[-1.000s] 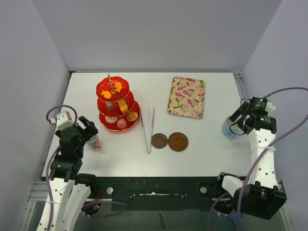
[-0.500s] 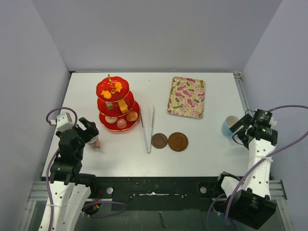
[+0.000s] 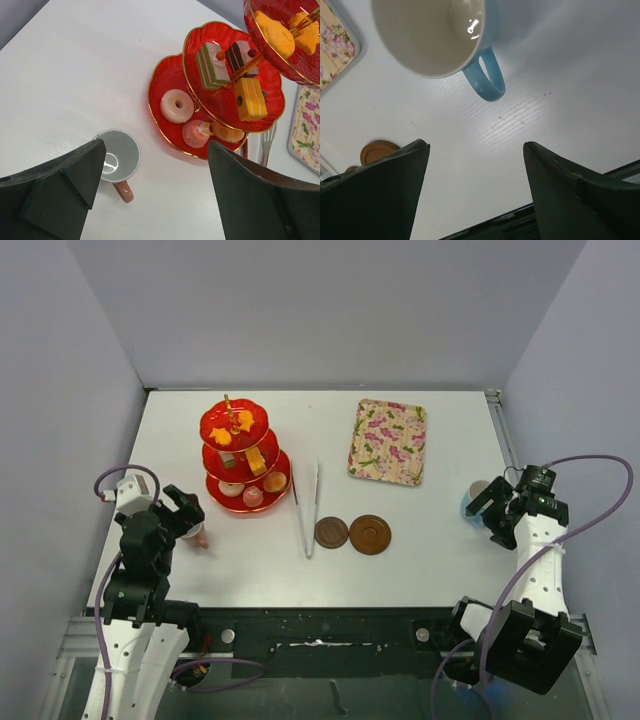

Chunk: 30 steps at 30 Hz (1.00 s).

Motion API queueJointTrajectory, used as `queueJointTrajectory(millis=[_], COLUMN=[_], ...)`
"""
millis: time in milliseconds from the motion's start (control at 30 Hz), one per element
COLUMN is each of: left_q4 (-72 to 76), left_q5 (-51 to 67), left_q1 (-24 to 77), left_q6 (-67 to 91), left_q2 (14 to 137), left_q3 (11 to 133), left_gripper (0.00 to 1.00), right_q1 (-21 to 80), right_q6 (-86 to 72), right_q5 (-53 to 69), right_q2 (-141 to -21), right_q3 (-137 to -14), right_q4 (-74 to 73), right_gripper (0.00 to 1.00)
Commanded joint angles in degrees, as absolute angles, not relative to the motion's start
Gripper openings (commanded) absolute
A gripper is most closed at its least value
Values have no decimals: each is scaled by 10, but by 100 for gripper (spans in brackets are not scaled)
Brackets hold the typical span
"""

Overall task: Serve the afternoon tea
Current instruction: Pick up the cup at the center of the board.

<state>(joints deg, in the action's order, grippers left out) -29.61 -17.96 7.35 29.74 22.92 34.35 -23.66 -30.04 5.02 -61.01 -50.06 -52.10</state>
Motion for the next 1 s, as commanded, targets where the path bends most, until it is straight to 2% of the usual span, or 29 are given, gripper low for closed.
queueJointTrajectory(millis=[0,100,167,367,600,667,733,967], left_q4=[-261,-256,-256,-254,-253,-254,-253,-250], left_q5=[-180,-178,-177,-172,-168,-168,-167,-164], left_q1=[69,70,69,69,70,70,70,70], left_q6=[290,289,288,283,281,280,280,281], left_q2=[226,220,224,216,220,218,216,214], left_q3=[350,346,347,344,345,345,345,344], left_gripper=[81,81,81,81,81,81,81,81], right_q1=[-236,-235,-229,-189,-151,-128,-115,-124], right_q6=[-284,-270,-278,-267,-270,-291,-304,-304], right_q5=[66,53,39,40,1,-39,-113,-135], right_q2=[-616,-615,-615,-589,-586,-585,-578,-596], right_q3=[-487,-466,-456,-399,-373,-390,-401,-414], right_q4=[-443,-394,-374,-273,-236,-275,-304,-306], right_gripper=[78,75,70,69,61,58,62,63])
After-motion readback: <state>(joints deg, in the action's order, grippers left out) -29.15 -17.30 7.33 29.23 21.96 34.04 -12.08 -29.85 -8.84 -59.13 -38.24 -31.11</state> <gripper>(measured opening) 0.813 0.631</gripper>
